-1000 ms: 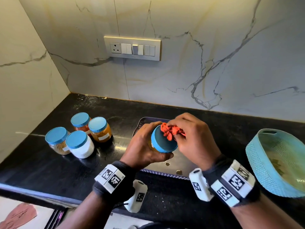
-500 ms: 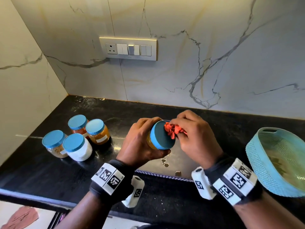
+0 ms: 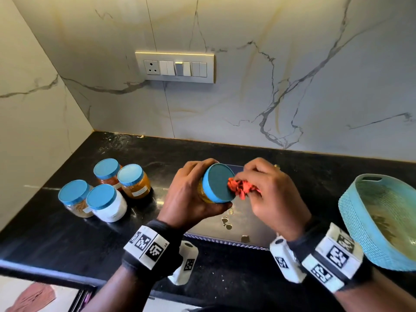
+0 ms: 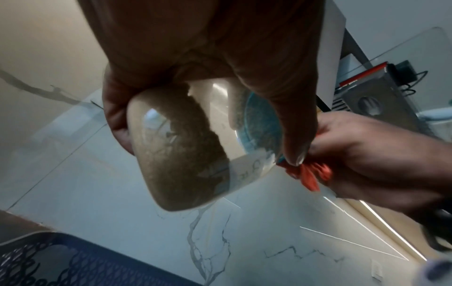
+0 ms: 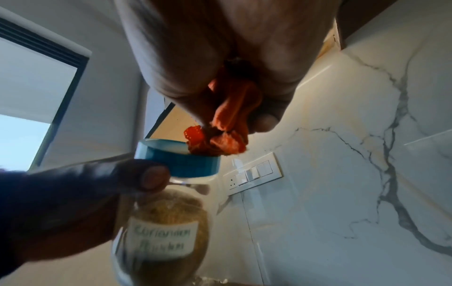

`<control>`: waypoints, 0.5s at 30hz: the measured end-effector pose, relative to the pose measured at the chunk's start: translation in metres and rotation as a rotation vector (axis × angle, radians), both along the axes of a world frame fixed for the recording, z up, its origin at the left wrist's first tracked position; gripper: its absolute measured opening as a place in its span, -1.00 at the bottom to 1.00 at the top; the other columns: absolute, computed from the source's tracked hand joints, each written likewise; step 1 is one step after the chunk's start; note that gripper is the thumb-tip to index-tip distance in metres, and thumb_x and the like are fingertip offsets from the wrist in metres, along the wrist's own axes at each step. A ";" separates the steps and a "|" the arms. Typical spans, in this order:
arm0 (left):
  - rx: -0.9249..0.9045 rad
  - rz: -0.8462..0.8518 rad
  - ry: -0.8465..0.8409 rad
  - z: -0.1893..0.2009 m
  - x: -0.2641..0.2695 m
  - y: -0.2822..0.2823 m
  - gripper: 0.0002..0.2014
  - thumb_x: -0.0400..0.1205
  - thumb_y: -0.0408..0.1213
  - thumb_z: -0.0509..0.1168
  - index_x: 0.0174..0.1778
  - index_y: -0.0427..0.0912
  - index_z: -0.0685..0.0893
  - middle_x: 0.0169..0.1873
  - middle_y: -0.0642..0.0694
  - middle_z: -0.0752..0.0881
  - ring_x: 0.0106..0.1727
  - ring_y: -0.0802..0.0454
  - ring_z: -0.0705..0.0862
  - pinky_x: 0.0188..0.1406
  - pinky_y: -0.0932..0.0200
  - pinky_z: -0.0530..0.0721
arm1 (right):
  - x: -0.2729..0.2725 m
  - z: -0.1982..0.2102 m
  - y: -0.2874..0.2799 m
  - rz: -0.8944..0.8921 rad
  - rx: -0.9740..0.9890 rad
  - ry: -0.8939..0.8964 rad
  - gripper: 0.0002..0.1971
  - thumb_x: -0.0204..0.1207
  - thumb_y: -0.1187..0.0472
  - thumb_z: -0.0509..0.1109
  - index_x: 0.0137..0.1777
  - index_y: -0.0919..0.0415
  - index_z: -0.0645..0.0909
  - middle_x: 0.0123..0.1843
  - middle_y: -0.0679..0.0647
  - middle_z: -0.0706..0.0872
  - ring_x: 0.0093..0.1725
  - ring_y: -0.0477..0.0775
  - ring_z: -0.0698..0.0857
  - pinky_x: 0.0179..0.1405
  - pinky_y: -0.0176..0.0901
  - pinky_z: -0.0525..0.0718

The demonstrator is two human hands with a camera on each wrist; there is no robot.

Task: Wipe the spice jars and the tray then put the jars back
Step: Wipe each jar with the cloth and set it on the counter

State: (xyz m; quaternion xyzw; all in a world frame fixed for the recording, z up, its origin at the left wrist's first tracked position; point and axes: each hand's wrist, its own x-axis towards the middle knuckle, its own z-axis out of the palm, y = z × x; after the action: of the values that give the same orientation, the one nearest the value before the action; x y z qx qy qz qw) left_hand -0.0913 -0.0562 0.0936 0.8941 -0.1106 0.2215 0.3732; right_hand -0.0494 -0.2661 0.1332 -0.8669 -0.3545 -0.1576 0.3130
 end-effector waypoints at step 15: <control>0.122 0.045 0.034 0.011 0.003 0.009 -0.15 0.27 0.29 0.56 0.47 0.01 0.59 0.29 0.00 0.69 0.33 0.00 0.61 0.30 0.03 0.63 | 0.002 0.006 -0.004 0.072 -0.094 -0.028 -0.61 0.31 0.57 0.42 0.06 0.19 0.79 -0.03 0.01 0.63 -0.09 0.03 0.66 -0.12 -0.07 0.72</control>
State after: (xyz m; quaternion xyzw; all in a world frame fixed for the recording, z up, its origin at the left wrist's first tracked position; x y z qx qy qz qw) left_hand -0.0879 -0.0471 0.1050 0.9212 -0.0972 0.2074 0.3146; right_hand -0.0476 -0.2697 0.1397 -0.8650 -0.3968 -0.1416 0.2726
